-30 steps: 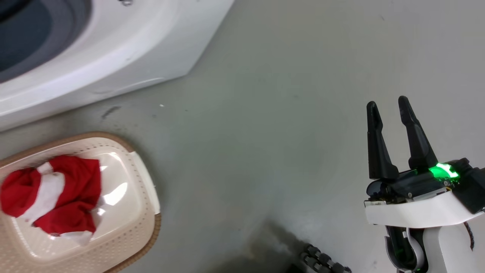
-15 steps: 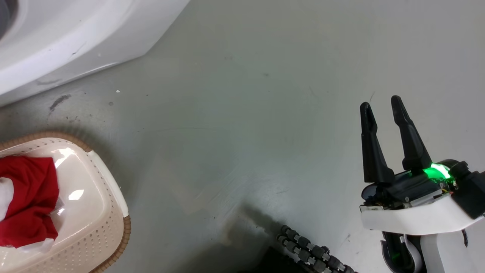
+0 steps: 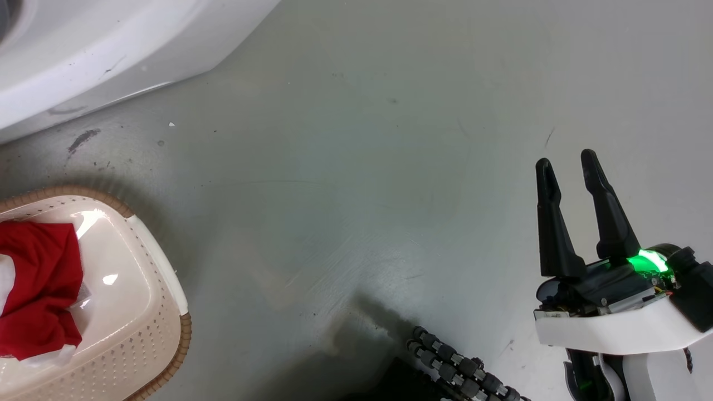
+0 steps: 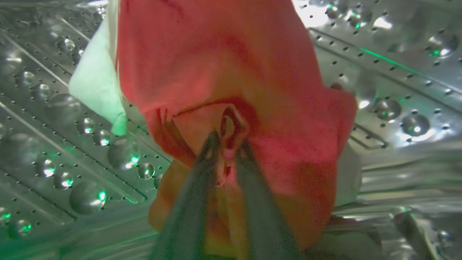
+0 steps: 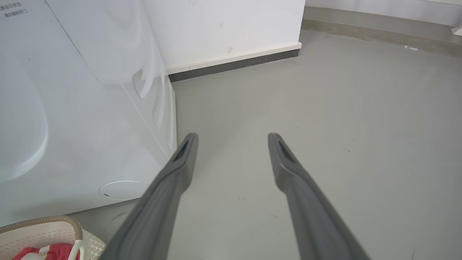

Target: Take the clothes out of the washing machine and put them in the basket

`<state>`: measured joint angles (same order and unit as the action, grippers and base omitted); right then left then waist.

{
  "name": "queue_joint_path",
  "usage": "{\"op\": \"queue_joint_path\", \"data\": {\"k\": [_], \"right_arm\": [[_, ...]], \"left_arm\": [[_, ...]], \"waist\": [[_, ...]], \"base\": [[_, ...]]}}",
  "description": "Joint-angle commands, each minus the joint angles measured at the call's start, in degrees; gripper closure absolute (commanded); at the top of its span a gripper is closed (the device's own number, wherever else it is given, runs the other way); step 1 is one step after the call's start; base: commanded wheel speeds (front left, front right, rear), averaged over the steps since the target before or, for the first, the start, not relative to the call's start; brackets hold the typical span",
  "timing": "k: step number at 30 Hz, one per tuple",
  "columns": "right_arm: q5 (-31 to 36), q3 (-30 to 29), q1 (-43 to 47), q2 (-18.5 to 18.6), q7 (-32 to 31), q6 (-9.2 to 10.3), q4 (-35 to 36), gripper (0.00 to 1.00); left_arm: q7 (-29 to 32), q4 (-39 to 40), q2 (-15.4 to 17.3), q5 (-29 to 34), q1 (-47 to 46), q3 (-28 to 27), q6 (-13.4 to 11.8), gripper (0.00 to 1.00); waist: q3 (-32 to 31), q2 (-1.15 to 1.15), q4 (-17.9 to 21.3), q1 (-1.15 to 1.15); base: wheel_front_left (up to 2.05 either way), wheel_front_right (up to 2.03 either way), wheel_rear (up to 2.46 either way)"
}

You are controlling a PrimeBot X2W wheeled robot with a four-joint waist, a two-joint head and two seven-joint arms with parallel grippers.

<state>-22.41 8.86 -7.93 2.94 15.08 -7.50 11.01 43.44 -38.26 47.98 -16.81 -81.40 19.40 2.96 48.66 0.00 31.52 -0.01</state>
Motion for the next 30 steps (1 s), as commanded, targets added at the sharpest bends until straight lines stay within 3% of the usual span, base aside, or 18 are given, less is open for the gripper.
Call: {"op": "queue_joint_path", "data": {"k": [1, 11, 18, 30], "right_arm": [[-0.19, -0.04, 0.28, -0.11, 0.11, 0.02, 0.3, 0.0], [-0.27, 0.85, -1.77, -0.11, 0.11, 0.02, -0.44, 0.0], [0.07, 0.19, -2.76, -0.11, 0.11, 0.02, -1.01, 0.0], [2.12, -2.09, -2.37, -0.1, 0.11, 0.02, -2.11, 0.0]], "left_arm": [[-0.33, 0.41, -0.18, 0.17, 1.38, 0.14, -0.47, 1.0], [-11.24, 3.89, 1.4, -0.49, 2.72, -2.98, -4.79, 1.0], [-23.13, 0.64, 0.67, -2.6, 5.31, -5.31, -4.6, 1.0], [-43.15, -6.87, -4.6, -5.71, 13.37, -6.47, -3.7, 1.0]], "waist": [[-0.03, 0.0, 0.01, 0.01], [-1.0, 0.0, 0.53, 0.01], [-3.21, 0.0, -0.34, 0.01], [-10.77, 0.0, -4.13, 0.01]], "base": [[0.0, 0.0, 0.0], [0.0, 0.0, 0.0], [0.0, 0.0, 0.0], [0.0, 0.0, 0.0]]}}
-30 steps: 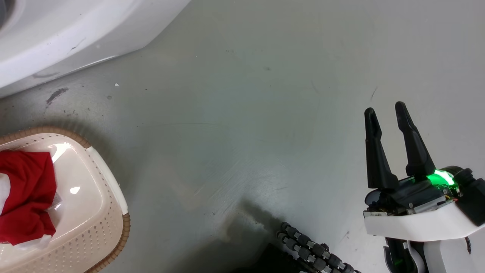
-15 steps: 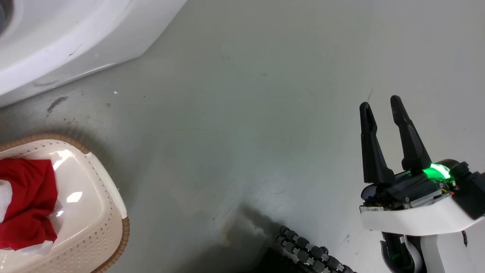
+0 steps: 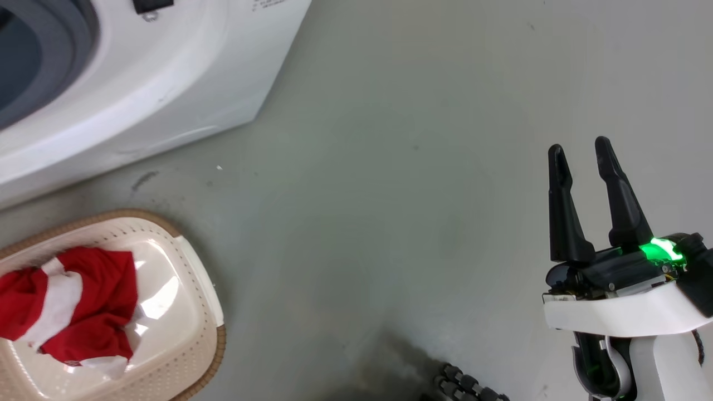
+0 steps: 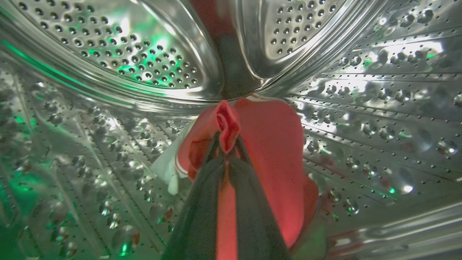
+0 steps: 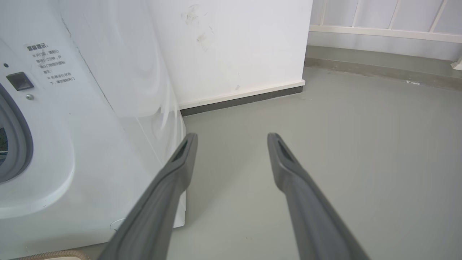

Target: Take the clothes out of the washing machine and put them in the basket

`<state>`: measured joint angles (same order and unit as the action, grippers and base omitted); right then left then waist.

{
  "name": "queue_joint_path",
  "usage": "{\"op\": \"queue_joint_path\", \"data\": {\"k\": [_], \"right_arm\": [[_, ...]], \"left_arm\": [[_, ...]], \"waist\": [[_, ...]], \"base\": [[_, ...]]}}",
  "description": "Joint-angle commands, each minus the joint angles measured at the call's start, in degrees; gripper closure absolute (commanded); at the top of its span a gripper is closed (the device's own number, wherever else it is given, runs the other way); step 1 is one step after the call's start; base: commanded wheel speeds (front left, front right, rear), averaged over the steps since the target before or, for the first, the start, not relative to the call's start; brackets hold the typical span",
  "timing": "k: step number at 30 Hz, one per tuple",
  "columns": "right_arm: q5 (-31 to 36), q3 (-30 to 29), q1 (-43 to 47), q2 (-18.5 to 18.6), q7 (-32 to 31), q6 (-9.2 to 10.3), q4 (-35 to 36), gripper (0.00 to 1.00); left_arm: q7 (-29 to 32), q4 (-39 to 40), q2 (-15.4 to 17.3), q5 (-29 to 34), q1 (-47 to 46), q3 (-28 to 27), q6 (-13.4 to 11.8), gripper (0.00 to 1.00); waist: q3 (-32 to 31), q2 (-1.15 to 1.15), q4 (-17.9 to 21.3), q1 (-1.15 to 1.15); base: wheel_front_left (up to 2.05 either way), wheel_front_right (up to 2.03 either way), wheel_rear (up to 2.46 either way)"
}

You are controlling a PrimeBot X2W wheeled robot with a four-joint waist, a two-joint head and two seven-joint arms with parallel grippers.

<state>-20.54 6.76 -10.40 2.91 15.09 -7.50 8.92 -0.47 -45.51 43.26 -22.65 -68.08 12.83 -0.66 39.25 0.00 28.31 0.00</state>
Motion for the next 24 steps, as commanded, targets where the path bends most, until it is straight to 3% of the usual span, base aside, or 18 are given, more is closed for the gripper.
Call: {"op": "queue_joint_path", "data": {"k": [1, 7, 12, 24], "right_arm": [[0.36, -0.25, 0.41, -0.05, 0.1, 0.02, -0.22, 0.0], [2.15, -1.2, 1.75, -0.03, 0.1, 0.02, -1.26, 0.0], [4.1, -1.8, 3.35, -0.04, 0.09, 0.02, -2.28, 0.0], [8.39, -3.39, 7.26, -0.03, -0.22, 0.02, -4.56, 0.0]], "left_arm": [[-0.94, -0.28, -0.56, -0.17, 1.42, 0.02, 0.11, 1.0], [-10.28, -2.67, -4.24, -3.42, 9.16, -1.75, 0.5, 1.0], [-13.75, -0.37, -7.28, -5.45, 16.22, -3.1, 0.34, 1.0], [-14.82, 18.68, -13.35, -5.69, 36.38, -4.0, -3.15, 1.0]], "waist": [[-2.33, 0.0, -1.28, 0.0], [-8.54, 0.0, -3.73, 0.0], [-13.83, 0.0, -6.46, 0.0], [-25.67, 0.0, -12.82, 0.0]], "base": [[0.0, 0.0, 0.0], [0.0, 0.0, 0.0], [0.0, 0.0, 0.0], [0.0, 0.0, 0.0]]}}
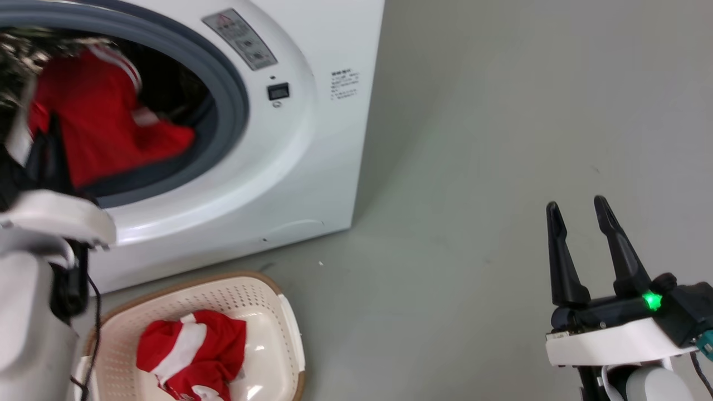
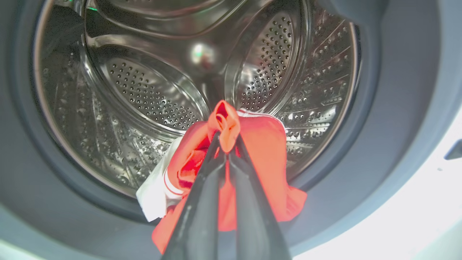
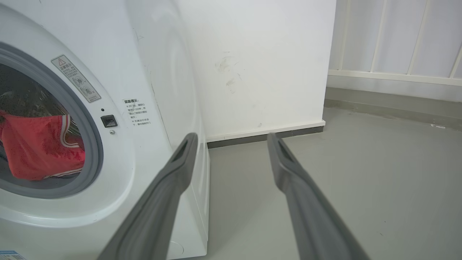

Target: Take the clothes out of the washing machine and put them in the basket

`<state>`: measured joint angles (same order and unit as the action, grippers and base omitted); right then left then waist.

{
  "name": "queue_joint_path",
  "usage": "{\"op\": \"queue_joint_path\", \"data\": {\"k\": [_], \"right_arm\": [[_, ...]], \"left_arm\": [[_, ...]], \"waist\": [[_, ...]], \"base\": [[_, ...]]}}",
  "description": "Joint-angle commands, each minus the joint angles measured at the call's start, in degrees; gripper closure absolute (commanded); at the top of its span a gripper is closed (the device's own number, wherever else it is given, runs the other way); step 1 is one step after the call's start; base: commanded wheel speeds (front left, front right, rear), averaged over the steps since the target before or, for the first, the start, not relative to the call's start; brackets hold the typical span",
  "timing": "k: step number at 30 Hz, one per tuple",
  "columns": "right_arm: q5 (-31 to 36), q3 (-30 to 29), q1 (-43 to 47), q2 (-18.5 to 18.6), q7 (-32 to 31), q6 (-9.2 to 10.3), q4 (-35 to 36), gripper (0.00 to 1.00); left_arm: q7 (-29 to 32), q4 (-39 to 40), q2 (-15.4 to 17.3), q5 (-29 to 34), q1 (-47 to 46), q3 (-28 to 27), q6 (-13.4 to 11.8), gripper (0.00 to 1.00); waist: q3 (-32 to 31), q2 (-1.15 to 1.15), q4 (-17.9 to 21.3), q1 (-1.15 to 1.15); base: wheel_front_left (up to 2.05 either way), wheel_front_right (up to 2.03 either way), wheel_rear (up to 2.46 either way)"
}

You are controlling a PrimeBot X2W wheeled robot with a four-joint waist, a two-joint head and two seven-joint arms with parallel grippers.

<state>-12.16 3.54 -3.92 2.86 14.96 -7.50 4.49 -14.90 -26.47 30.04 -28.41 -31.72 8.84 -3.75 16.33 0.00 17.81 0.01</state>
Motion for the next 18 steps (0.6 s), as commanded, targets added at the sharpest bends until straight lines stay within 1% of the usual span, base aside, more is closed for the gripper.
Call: {"op": "queue_joint_path", "data": {"k": [1, 6, 13, 18], "right_arm": [[0.22, -0.3, 1.1, 0.02, -0.27, 0.02, -0.09, 0.0], [1.39, -1.1, 2.61, 0.02, -1.89, 0.02, 1.01, 0.0], [2.62, -2.02, 4.73, 0.01, -4.32, 0.02, 3.2, 0.0], [3.07, -2.49, 5.59, 0.0, -5.56, 0.02, 4.61, 0.0]], "left_arm": [[-0.39, 1.53, -0.31, 0.02, 1.9, -0.12, -0.54, 1.0], [0.36, 10.77, -1.78, -0.25, 11.56, 0.52, -3.34, 1.0], [2.3, 23.11, -4.05, -0.49, 23.52, 2.01, -7.5, 1.0], [4.38, 28.1, -5.94, -1.16, 30.62, 4.47, -9.1, 1.0]], "waist": [[-3.49, 0.0, -2.74, -0.01], [-6.54, 0.0, -5.11, -0.01], [-9.13, 0.0, -8.55, -0.01], [-9.76, 0.0, -10.58, -0.01]], "base": [[0.0, 0.0, 0.0], [0.0, 0.0, 0.0], [0.0, 0.0, 0.0], [0.0, 0.0, 0.0]]}}
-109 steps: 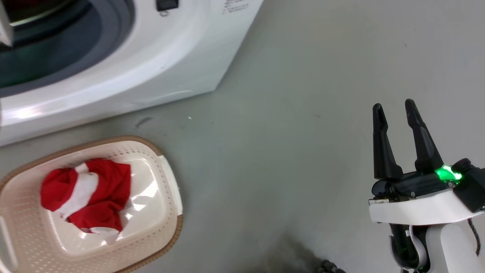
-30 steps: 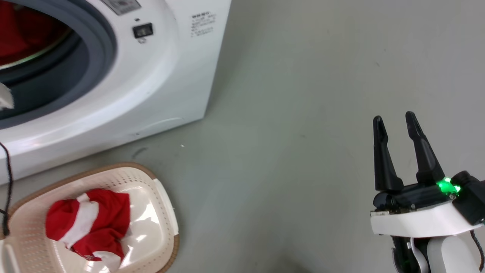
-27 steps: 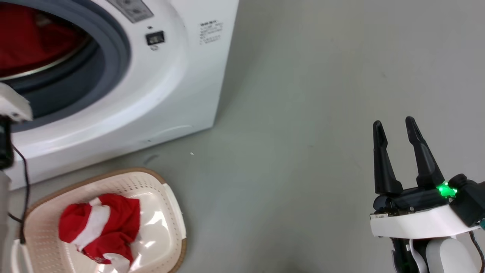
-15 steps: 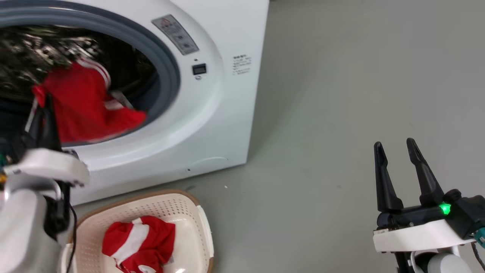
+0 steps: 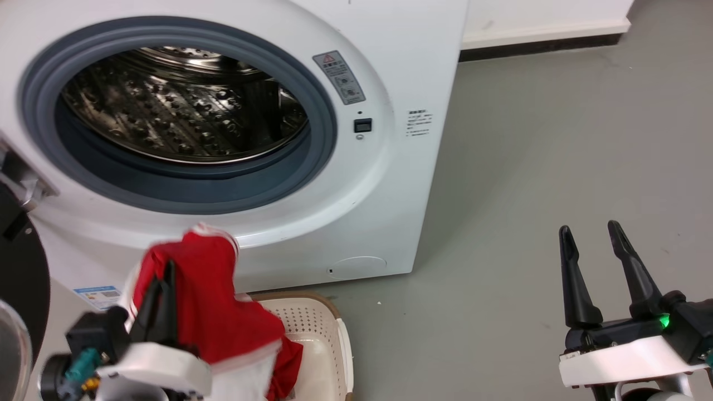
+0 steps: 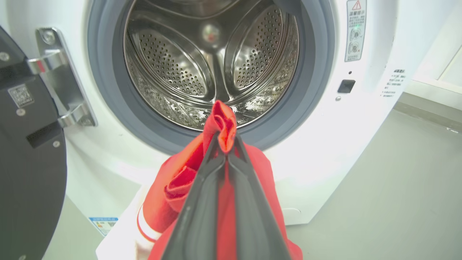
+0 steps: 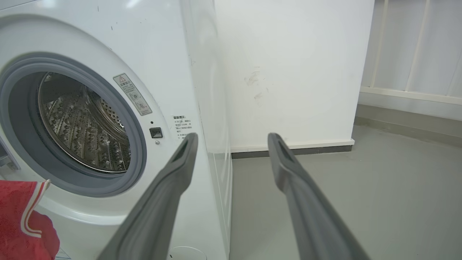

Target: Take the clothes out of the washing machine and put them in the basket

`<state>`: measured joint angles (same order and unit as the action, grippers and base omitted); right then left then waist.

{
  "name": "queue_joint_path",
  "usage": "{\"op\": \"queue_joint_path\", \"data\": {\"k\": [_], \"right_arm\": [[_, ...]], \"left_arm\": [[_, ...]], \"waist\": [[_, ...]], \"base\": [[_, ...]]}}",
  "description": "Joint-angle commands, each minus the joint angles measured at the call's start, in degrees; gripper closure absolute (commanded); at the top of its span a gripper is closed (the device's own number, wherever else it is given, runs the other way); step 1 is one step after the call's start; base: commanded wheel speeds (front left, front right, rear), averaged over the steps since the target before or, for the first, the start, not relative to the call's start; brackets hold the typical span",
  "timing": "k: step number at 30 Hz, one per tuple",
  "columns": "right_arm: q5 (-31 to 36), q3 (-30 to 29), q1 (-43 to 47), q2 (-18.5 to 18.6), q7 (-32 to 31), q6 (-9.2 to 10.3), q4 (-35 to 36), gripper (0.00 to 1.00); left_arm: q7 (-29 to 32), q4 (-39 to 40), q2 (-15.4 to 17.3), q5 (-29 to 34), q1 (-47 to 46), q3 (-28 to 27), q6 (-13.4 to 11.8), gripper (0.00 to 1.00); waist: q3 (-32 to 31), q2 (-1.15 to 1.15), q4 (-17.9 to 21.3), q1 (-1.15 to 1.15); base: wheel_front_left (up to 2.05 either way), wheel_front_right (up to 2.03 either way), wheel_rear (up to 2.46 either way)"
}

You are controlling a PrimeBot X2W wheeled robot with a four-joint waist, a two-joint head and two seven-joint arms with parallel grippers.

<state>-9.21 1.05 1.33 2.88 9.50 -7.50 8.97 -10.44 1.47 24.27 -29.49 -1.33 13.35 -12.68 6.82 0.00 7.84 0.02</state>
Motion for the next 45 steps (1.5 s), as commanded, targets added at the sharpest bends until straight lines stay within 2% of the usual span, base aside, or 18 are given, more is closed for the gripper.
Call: {"op": "queue_joint_path", "data": {"k": [1, 6, 10, 19, 25, 37, 45], "right_arm": [[-0.01, 0.01, 0.32, -0.02, -0.31, 0.02, 0.48, 0.0], [0.4, 0.39, -0.79, -0.02, -0.91, 0.02, 2.49, 0.0], [0.6, 1.1, -2.37, -0.02, -1.18, 0.02, 3.4, 0.0], [0.47, 1.71, -7.06, -0.03, 0.25, 0.02, 4.3, 0.0], [-0.16, 2.18, -9.84, -0.03, 1.57, 0.02, 3.72, 0.0], [-1.47, 3.2, -13.35, -0.02, 3.73, 0.02, 2.37, 0.0], [-2.37, 2.81, -13.73, -0.03, 4.91, 0.02, 1.04, 0.0]], "left_arm": [[0.27, 0.14, -0.37, -0.12, 1.23, 0.36, -0.36, 1.0], [0.38, -2.43, -2.27, -1.78, 3.41, 1.87, 0.56, 1.0], [-1.01, -8.17, -3.62, -3.01, 1.9, 1.65, 1.41, 1.0], [-4.16, -27.31, -7.65, -3.85, -8.03, 1.73, 6.66, 1.0], [-4.75, -40.49, -8.97, -3.25, -15.75, 0.55, 9.8, 1.0], [-4.75, -56.56, -8.71, -0.4, -26.98, -2.56, 12.81, 1.0], [-4.76, -65.69, -8.88, 0.27, -29.52, -3.12, 15.11, 1.0]], "waist": [[-0.13, 0.0, -0.93, -0.02], [3.27, 0.0, -1.48, -0.02], [7.53, 0.0, -0.37, -0.02], [18.94, 0.0, 2.53, -0.02], [24.89, 0.0, 4.0, -0.02], [32.04, 0.0, 6.81, -0.02], [33.07, 0.0, 8.32, -0.02]], "base": [[0.0, 0.0, 0.0], [0.0, 0.0, 0.0], [0.0, 0.0, 0.0], [0.0, 0.0, 0.0], [0.0, 0.0, 0.0], [0.0, 0.0, 0.0], [0.0, 0.0, 0.0]]}}
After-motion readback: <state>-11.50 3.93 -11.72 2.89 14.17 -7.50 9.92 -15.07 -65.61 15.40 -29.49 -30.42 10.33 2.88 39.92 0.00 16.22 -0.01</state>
